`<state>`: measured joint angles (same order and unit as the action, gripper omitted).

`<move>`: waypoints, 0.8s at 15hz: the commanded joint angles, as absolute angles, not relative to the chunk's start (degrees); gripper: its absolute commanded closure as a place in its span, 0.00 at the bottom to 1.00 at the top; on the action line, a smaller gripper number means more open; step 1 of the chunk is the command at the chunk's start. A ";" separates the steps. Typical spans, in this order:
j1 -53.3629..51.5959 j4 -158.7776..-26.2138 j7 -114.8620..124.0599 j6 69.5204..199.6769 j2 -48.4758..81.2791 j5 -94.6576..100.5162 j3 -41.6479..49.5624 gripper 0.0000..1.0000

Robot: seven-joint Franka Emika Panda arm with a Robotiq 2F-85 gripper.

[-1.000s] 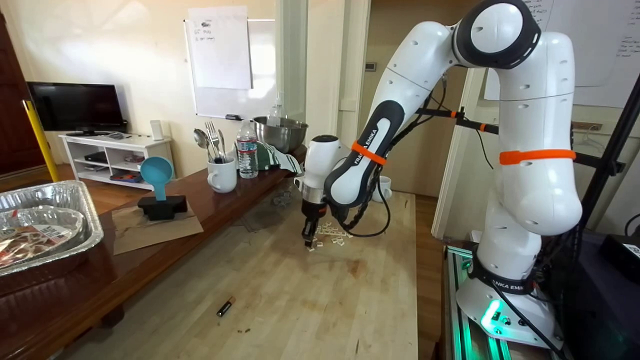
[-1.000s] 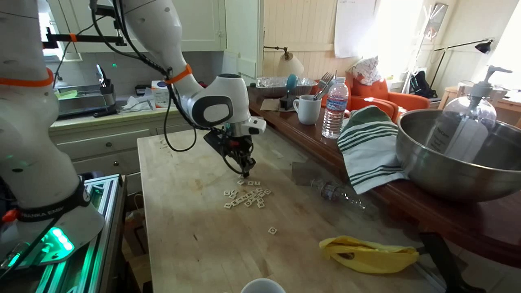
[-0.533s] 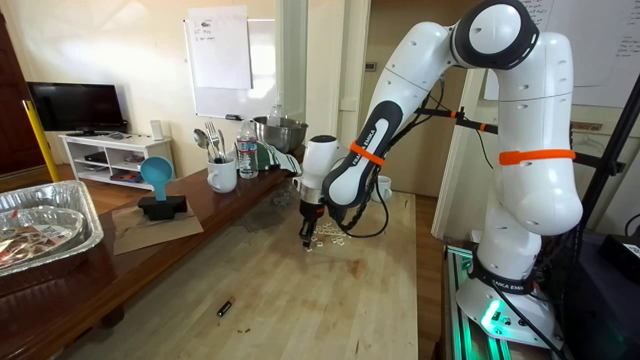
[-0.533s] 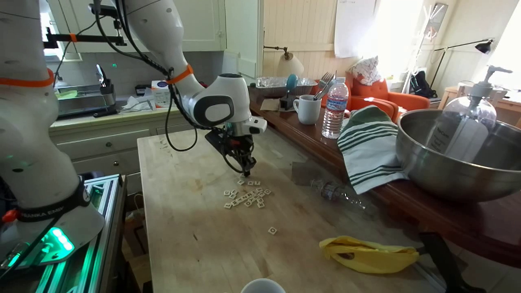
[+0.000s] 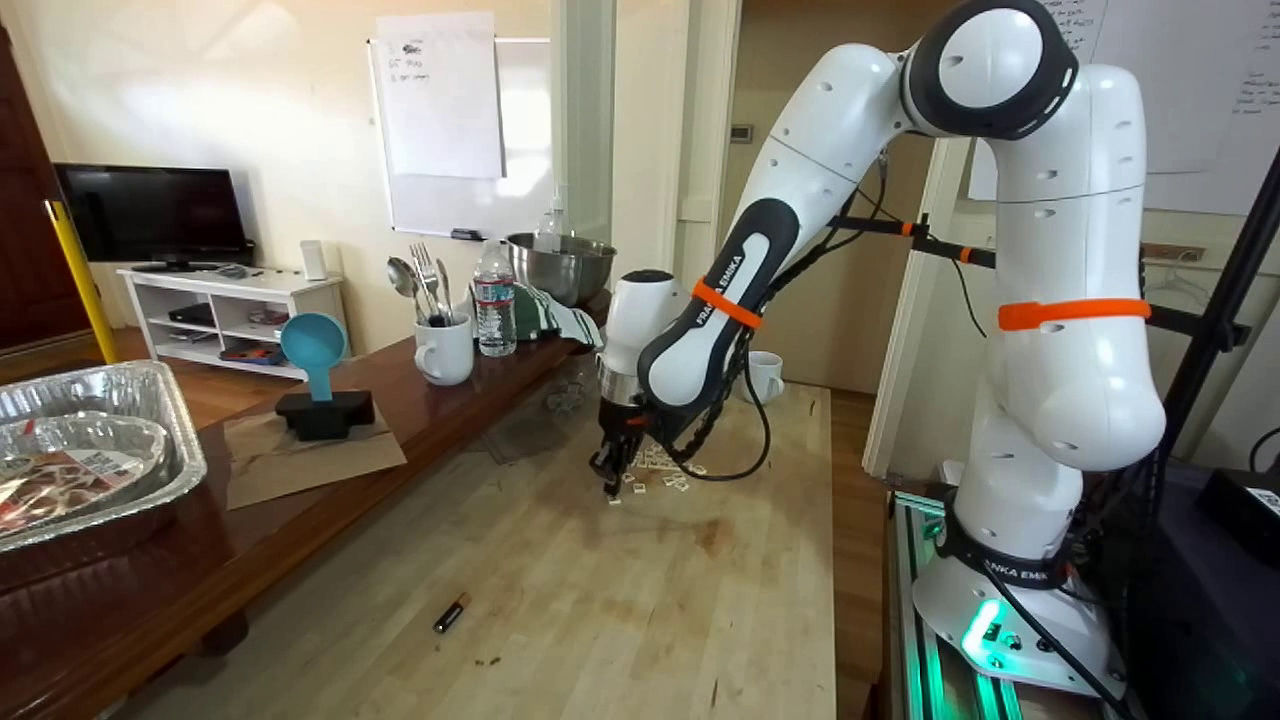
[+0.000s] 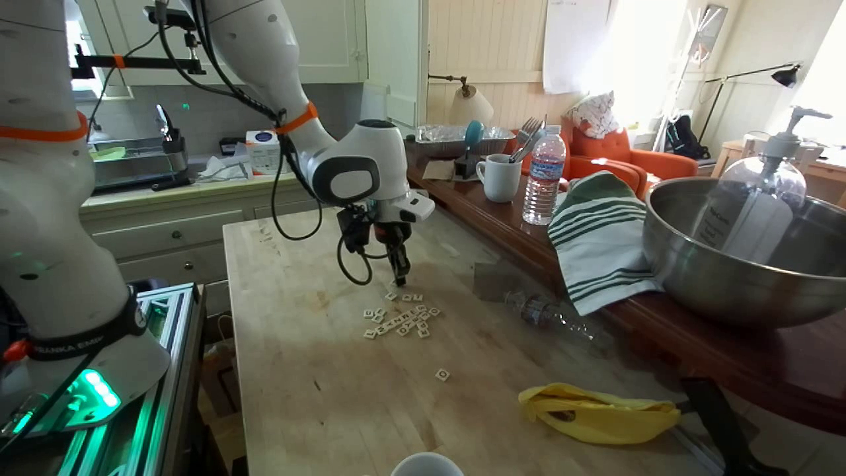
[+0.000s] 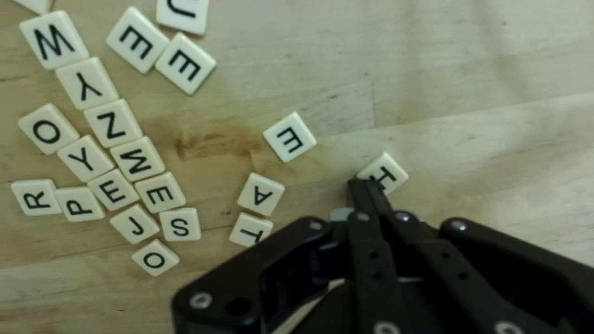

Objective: Align the small blocks on the table

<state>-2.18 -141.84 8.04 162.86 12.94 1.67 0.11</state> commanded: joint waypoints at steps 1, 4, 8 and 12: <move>-2.26 -141.56 11.34 161.14 14.06 -3.76 -0.95 1.00; -2.62 -141.72 13.78 161.65 14.06 -6.17 -0.85 1.00; -2.90 -142.52 13.32 161.67 12.92 -5.50 -0.54 1.00; -3.59 -145.18 13.87 160.61 9.43 -2.55 0.76 1.00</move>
